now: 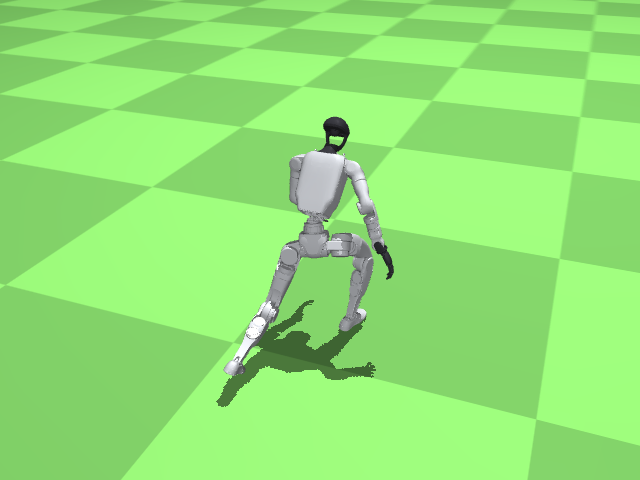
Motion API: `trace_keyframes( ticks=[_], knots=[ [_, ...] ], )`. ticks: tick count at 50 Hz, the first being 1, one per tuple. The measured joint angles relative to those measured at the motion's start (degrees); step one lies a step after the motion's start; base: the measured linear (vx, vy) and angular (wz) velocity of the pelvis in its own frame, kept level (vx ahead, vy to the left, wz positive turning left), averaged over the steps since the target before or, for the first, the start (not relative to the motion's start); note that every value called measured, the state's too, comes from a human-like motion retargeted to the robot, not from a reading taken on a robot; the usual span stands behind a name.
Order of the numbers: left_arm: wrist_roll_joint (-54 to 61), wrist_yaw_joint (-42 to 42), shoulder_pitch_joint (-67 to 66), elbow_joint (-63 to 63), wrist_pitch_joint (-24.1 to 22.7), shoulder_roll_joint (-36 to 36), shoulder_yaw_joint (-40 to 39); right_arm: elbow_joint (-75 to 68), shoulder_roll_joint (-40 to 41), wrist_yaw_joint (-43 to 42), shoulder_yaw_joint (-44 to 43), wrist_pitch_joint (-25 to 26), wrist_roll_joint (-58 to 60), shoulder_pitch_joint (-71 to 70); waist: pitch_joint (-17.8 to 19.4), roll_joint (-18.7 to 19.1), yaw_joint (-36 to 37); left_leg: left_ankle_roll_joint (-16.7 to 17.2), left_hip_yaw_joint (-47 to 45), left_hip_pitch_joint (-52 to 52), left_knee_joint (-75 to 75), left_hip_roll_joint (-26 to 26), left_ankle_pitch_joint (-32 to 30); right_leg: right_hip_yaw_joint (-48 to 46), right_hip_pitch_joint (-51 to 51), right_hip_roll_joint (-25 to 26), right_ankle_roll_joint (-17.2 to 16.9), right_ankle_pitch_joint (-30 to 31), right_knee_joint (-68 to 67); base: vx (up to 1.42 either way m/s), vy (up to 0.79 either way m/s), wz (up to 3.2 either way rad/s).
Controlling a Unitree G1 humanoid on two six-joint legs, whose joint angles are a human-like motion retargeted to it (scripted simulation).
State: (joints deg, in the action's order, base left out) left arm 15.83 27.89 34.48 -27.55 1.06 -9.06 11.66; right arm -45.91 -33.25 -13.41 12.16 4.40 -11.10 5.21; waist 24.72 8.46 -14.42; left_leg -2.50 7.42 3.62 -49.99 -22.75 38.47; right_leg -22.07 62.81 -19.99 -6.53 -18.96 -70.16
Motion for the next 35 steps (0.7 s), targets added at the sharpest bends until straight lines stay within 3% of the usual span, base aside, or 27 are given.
trace_keyframes(
  ticks=[2,5,10,15,18,20,22,25,28,30,32,35],
  knots=[
    [-1.5,-0.3,0.5,5.2,-0.8,1.4,1.1,-1.6,-0.3,1.9,-1.0,0.3,1.5,0.7,4.3,0.6,0.2,-0.2,2.5,-1.5,-5.0,-2.5,4.0,-0.9,0.8,-2.5,-0.3,-2.8,-5.3,-0.18,-0.14,1.09],
    [-2.9,-2.2,-5.0,13.7,-1.2,1.8,4.2,-4.9,-1.3,4.4,-4.0,1.5,2.6,2.2,5.1,3.4,2.0,1.0,6.4,-6.8,-14.3,-4.1,6.9,-0.9,4.3,-5.1,-0.8,-5.1,-11.6,-0.08,-0.07,0.5],
    [0.8,-3.7,-15.3,20.2,-1.9,-4.4,8.8,-10.6,-5.6,-0.2,-6.1,3.8,-0.1,-5.1,5.1,6.8,3.4,2.3,2.7,-7.1,-22.2,-5.4,6.8,2.0,7.5,-6.4,-2.7,-6.4,-18.1,0.04,0.03,-0.18],
    [5.0,-5.2,-14.6,18.5,-2.0,-12.8,11.8,-7.3,-8.9,-2.2,-1.1,3.1,-0.6,-16.1,5.1,8.0,-1.4,4.7,-2.5,0.4,-14.4,-5.1,6.0,4.2,6.4,-6.8,-3.7,-7.0,-19.8,0.17,0.03,-0.11],
    [5.7,-7.0,-10.7,17.9,-2.3,-18.6,14.6,-3.0,-9.4,0.4,2.2,2.6,-0.8,-16.2,1.8,10.3,-5.8,6.5,-2.1,4.3,-1.3,-4.2,2.0,2.3,2.5,-7.4,-3.6,-6.8,-15.9,0.3,-0.06,0.41],
    [5.3,-7.3,-9.1,18.8,-3.6,-22.7,17.1,1.0,-9.2,1.4,3.6,1.7,-1.3,-11.7,-3.2,11.7,-7.0,6.8,-2.0,6.7,11.1,-2.7,-4.7,0.4,0.0,-7.1,-3.3,-5.3,-10.2,0.36,-0.1,0.33],
    [4.6,-6.1,-9.4,20.2,-5.9,-26.3,18.3,5.8,-7.9,1.8,3.2,0.4,-1.3,-4.3,-8.7,12.0,-6.9,7.1,-2.9,8.1,23.1,-1.0,-17.2,-1.9,-4.0,-5.6,-2.5,-2.0,-0.7,0.33,-0.12,0.27],
    [3.7,-2.6,-13.0,20.7,-9.3,-29.0,15.1,9.0,-3.8,1.8,1.1,-1.1,-0.1,4.1,-13.1,9.5,-7.9,7.8,-4.0,6.5,32.7,3.6,-32.4,-4.2,-14.5,-1.8,-1.2,7.3,21.1,0.24,-0.12,0.27],
    [1.5,1.3,-20.1,16.9,-10.2,-26.2,7.8,4.6,0.7,0.9,-0.8,-0.4,1.7,6.0,-12.4,3.1,-10.1,6.8,-4.3,3.5,34.1,13.2,-30.5,-2.1,-30.9,2.0,-0.4,25.4,51.5,0.15,-0.1,-0.03],
    [0.2,2.0,-24.8,12.6,-10.0,-22.3,3.4,-1.1,3.4,0.5,-1.6,0.7,3.2,5.1,-10.8,-0.9,-10.0,7.3,-5.2,2.5,35.8,19.0,-30.9,0.3,-40.8,3.7,-2.9,33.6,66.1,0.11,-0.1,-0.83],
    [0.2,-0.2,-28.4,7.5,-8.7,-18.2,0.2,-7.4,5.4,1.4,-2.0,2.1,4.3,4.3,-10.5,-2.3,-5.8,7.6,-7.8,-0.4,38.7,21.3,-34.2,3.1,-46.2,7.1,-5.4,31.9,70.8,0.09,-0.08,-1.91],
    [4.5,-5.6,-32.2,0.1,-6.3,-13.2,-4.2,-16.6,7.2,4.8,-2.4,3.8,4.6,3.6,-13.3,-3.2,5.2,5.5,-12.7,-8.8,41.6,22.6,-36.0,9.2,-50.4,11.3,-4.1,26.7,68.6,0.09,-0.02,-2.83]
  ],
)
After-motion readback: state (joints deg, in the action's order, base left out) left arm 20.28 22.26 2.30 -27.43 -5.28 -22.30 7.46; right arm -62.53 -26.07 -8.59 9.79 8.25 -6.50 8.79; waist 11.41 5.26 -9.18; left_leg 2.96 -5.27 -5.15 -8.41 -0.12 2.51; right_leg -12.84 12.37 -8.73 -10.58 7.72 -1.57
